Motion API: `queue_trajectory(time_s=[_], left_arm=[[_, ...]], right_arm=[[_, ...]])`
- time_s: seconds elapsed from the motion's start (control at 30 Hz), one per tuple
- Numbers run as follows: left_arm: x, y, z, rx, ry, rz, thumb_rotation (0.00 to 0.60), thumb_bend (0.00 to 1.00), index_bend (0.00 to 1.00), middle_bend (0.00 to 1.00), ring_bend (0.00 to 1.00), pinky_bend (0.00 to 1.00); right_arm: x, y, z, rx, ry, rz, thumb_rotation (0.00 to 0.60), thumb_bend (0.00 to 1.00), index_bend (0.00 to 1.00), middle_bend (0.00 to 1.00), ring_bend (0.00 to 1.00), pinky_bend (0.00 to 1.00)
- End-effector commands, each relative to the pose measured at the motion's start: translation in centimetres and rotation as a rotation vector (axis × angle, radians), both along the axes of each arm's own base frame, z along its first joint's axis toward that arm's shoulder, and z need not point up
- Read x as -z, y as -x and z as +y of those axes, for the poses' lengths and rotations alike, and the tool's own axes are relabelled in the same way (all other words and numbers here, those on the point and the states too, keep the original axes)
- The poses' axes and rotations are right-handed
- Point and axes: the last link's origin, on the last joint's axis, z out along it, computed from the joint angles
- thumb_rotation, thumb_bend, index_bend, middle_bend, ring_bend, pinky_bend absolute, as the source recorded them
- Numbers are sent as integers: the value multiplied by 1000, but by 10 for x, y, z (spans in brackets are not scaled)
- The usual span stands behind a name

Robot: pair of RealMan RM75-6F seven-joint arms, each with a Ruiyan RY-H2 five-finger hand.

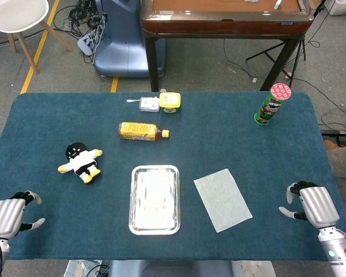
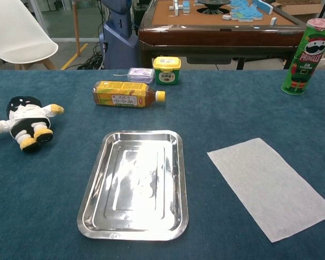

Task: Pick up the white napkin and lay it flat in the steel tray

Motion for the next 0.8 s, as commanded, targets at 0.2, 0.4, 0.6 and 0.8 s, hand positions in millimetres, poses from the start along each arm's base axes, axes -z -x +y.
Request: queue_trajectory(time_s=[0.2,0.4,0.6,0.8], left_arm=[[-3,3,0,-13,-4,-9,600,66,483,435,364,579],[-7,8,-3,-37,-18,2,600,67,483,435,364,579],[-10,8,-4,-36,-32,2,600,66,483,435,364,579],[-11,8,-5,-37,-30,2,600,67,483,435,364,579]], right_arm=[[4,0,-3,0,-3,16,600,38,687,600,454,526],[11,-2,-7,-12,-25,3,600,39,687,611,473,629],[16,-8,-4,-41,-34,5,600,38,687,661,543,800],[19,-15,1,-70,-53,2,600,17,687,797,680,863]])
